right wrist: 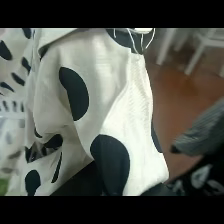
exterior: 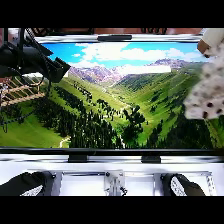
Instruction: Fold the shirts.
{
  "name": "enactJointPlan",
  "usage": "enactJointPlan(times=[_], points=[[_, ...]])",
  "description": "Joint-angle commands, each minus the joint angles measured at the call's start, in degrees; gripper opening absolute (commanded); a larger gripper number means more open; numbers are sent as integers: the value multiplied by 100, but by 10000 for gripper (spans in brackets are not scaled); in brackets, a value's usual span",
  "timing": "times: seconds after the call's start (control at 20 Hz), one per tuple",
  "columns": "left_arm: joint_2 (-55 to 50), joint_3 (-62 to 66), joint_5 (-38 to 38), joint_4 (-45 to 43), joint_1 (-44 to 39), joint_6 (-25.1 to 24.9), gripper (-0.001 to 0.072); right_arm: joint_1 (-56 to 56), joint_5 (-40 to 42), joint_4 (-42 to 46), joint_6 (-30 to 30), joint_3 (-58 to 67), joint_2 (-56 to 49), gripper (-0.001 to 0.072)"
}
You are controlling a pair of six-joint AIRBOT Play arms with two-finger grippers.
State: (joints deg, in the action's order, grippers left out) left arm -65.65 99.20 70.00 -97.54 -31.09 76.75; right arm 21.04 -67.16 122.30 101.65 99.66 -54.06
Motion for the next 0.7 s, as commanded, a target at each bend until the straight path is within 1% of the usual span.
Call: enactJointPlan(times=[0.0, 0.15, 0.25, 0.45, 0.65], points=[[-13, 7, -35, 0, 0, 4, 711, 1001, 122, -190, -173, 26, -236, 51], [-22, -22, -37, 0, 0, 4, 711, 1506, 695, -496, -118, 118, -588, 51], [-33, -42, -35, 0, 0, 4, 711, 1751, 737, -483, -70, 525, -1027, 51], [-101, -42, -33, 2, 0, 155, 711, 2310, 782, -562, -7, 1825, -2072, 51], [-278, -44, 52, -2, 0, 155, 711, 2944, 992, -649, 11, 1947, -2566, 51]])
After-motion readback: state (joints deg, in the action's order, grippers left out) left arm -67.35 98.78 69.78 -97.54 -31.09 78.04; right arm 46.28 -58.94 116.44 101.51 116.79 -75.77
